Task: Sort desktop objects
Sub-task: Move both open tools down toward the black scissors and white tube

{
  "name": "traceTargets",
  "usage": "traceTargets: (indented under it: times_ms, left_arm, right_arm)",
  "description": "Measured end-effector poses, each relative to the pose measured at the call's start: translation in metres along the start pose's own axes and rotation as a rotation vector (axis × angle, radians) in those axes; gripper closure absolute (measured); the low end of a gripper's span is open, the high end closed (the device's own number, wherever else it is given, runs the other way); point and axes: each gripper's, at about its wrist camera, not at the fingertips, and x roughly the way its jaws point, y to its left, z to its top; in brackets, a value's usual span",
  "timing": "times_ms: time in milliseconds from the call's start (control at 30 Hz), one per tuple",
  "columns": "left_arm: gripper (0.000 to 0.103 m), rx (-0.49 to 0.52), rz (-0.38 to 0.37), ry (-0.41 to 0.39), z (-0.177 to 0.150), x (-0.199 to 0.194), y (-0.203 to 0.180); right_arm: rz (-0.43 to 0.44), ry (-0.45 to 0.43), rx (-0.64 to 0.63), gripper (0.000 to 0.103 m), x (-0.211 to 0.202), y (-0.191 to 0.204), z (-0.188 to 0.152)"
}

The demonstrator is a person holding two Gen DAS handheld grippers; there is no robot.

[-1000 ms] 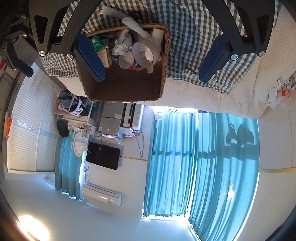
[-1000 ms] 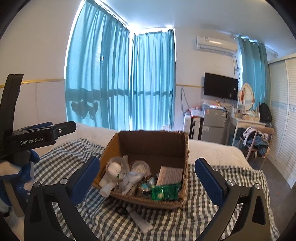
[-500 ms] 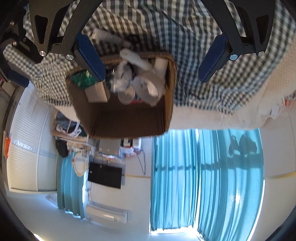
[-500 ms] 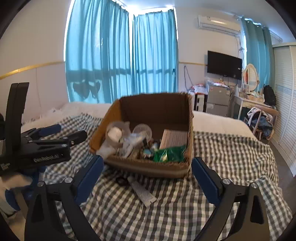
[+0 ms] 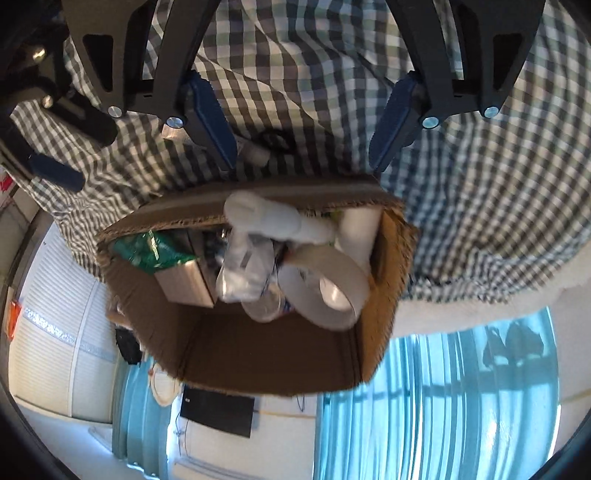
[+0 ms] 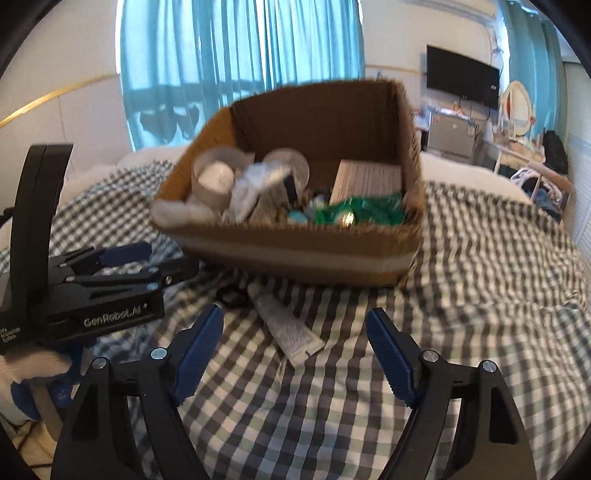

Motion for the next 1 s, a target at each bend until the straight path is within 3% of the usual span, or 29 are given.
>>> traceTargets:
  times_ms: [433, 567, 800, 833, 867, 900, 1000]
  left_arm:
    - [0.033, -0.105, -0.005, 0.130, -0.013, 0.067, 0.008]
    - [0.033, -0.110, -0.003, 0.171, -0.017, 0.083, 0.007]
    - [0.036, -0.049, 0.023, 0.178, -0.021, 0.096, -0.007]
    - [0.040, -0.040, 0.023, 0.182, -0.022, 0.098, -0.009]
    - [0.053, -0.030, 0.020, 0.188, -0.022, 0.099, -0.011]
    - [0.064, -0.015, 0.020, 0.196, -0.023, 0.100, -0.013]
    - [0.073, -0.010, 0.011, 0.197, -0.024, 0.099, -0.014]
  right_arm:
    - [0.017, 0.096, -0.045, 0.025, 0.059, 0.001, -0.003]
    - [0.026, 0.139, -0.031, 0.028, 0.073, -0.005, -0.007]
    - [0.027, 0.184, -0.083, 0.029, 0.089, 0.005, -0.011]
    - [0.024, 0.188, -0.096, 0.035, 0.089, 0.008, -0.012]
    - [0.022, 0.189, -0.108, 0.041, 0.089, 0.011, -0.013]
    - [0.018, 0.192, -0.115, 0.053, 0.089, 0.012, -0.014]
    - [0.019, 0.202, -0.113, 0.070, 0.086, 0.012, -0.016]
